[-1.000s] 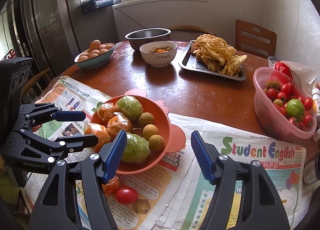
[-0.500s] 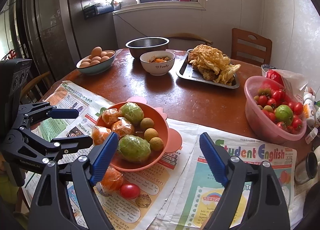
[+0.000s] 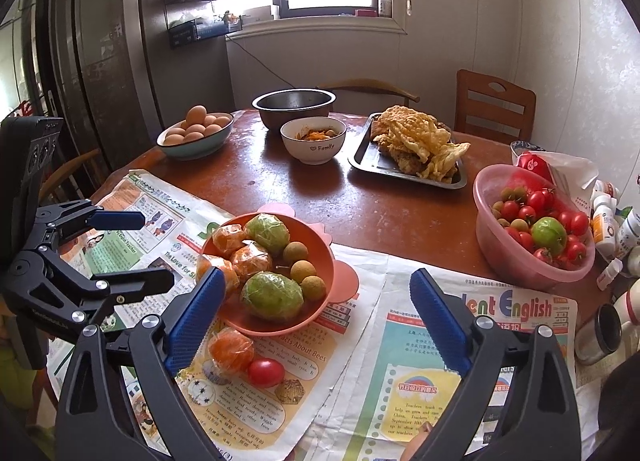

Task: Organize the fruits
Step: 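Withdraw both open tools from the plate toward the remaining wrapped fruit and tomato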

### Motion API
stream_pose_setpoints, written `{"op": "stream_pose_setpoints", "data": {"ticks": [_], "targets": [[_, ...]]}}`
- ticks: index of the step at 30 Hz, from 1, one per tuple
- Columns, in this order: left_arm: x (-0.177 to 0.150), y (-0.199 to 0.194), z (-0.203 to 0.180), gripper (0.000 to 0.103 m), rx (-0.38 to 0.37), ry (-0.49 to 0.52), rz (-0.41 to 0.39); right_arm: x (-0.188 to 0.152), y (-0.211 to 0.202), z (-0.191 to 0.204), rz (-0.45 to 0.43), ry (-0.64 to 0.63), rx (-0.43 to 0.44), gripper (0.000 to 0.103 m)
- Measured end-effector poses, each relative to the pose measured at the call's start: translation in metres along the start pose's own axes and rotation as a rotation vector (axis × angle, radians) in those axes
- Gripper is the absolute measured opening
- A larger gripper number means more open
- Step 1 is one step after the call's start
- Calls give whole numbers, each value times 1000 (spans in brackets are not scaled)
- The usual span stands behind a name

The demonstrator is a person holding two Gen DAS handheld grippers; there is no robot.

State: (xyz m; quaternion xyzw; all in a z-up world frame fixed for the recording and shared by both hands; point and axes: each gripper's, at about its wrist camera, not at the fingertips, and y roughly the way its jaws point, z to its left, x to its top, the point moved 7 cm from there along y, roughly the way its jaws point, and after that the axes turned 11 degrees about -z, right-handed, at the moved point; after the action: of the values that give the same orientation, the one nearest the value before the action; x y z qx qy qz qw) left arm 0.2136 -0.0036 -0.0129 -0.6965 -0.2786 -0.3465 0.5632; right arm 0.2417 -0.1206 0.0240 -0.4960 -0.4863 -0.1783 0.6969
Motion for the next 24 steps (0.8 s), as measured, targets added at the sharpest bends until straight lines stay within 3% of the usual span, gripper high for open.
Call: {"op": "stream_pose_setpoints", "data": {"ticks": [24], "targets": [[-24,-20,-25,93,-22,15,3,-37,-35,5,15,-30,-6,95]]}}
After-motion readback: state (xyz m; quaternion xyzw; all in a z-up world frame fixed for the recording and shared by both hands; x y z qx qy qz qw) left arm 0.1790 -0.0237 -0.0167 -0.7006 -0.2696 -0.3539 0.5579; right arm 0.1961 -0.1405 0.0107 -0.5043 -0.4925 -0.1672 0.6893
